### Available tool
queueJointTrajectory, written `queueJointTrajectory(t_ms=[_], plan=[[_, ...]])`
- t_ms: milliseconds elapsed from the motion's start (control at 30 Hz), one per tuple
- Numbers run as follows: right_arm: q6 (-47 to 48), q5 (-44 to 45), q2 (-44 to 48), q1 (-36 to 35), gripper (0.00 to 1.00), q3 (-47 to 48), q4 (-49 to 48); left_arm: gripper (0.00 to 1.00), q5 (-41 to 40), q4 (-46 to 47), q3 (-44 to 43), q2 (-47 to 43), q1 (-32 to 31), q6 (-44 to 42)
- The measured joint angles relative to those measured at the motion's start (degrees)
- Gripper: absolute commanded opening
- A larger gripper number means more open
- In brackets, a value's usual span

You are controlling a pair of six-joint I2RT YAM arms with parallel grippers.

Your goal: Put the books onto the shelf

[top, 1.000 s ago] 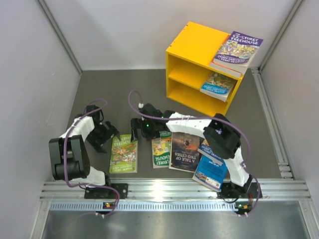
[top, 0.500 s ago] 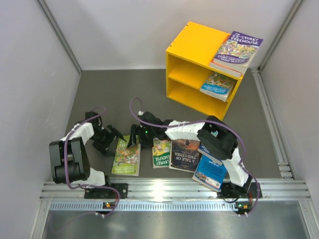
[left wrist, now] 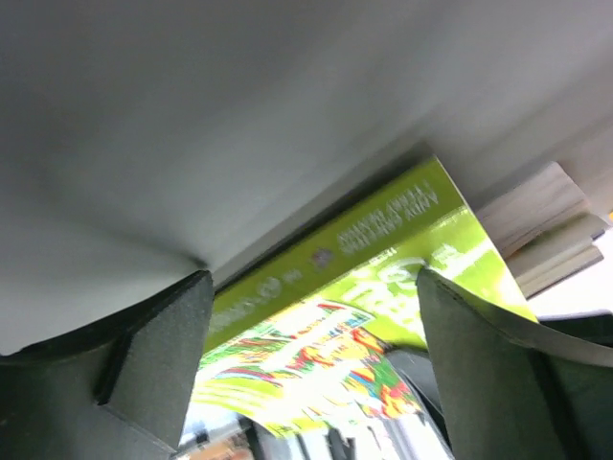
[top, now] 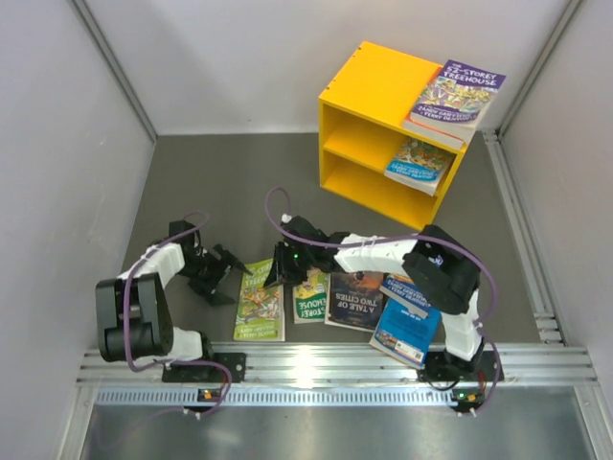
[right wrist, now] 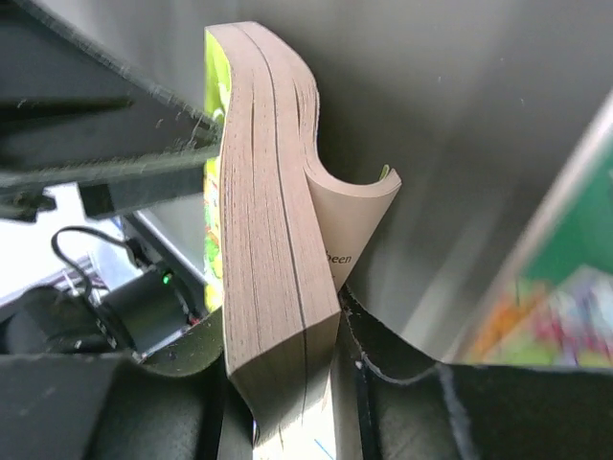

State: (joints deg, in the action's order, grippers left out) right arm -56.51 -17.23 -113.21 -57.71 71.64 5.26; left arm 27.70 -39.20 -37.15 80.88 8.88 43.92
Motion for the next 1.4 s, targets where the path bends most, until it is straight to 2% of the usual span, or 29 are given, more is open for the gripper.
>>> queueJointTrajectory(t_ms=[200, 367, 667, 933, 1033, 1200, 1300, 1400], plan=[[0.74, 3.98, 10.12, 0.83, 0.00, -0.02, 6.29, 0.97, 0.55, -1.51, -3.61, -8.35, -0.22, -3.02], [-1.49, 3.82, 19.34, 4.07, 0.00, -1.88, 8.52, 0.96, 6.82, 1.07, -5.66, -14.60, -0.35, -3.48], [-5.31, 2.38, 29.79, 10.82, 0.00, -7.17, 6.78, 0.96, 16.35, 6.67, -5.35, -14.62, -2.16, -1.22], [-5.03, 2.49, 31.39, 14.32, 0.00, -7.52, 15.80, 0.96, 13.07, 8.83, -15.08, -10.32, -3.80, -0.57], [-5.07, 2.58, 34.40, 15.21, 0.00, -8.72, 17.33, 0.96, 11.43, 9.42, -16.57, -9.11, -9.22, -1.16], [-5.70, 2.49, 39.65, 15.52, 0.00, -12.07, 17.16, 0.95, 10.01, 11.91, -16.24, -8.74, -25.24, -1.75], [-6.14, 2.36, 40.79, 15.52, 0.00, -13.68, 17.11, 0.95, 10.91, 17.14, -11.45, -10.64, -28.63, 0.44], [-6.99, 2.36, 41.27, 15.52, 0.00, -15.80, 16.81, 0.79, 11.93, 19.30, -7.17, -13.25, -28.68, 2.60]])
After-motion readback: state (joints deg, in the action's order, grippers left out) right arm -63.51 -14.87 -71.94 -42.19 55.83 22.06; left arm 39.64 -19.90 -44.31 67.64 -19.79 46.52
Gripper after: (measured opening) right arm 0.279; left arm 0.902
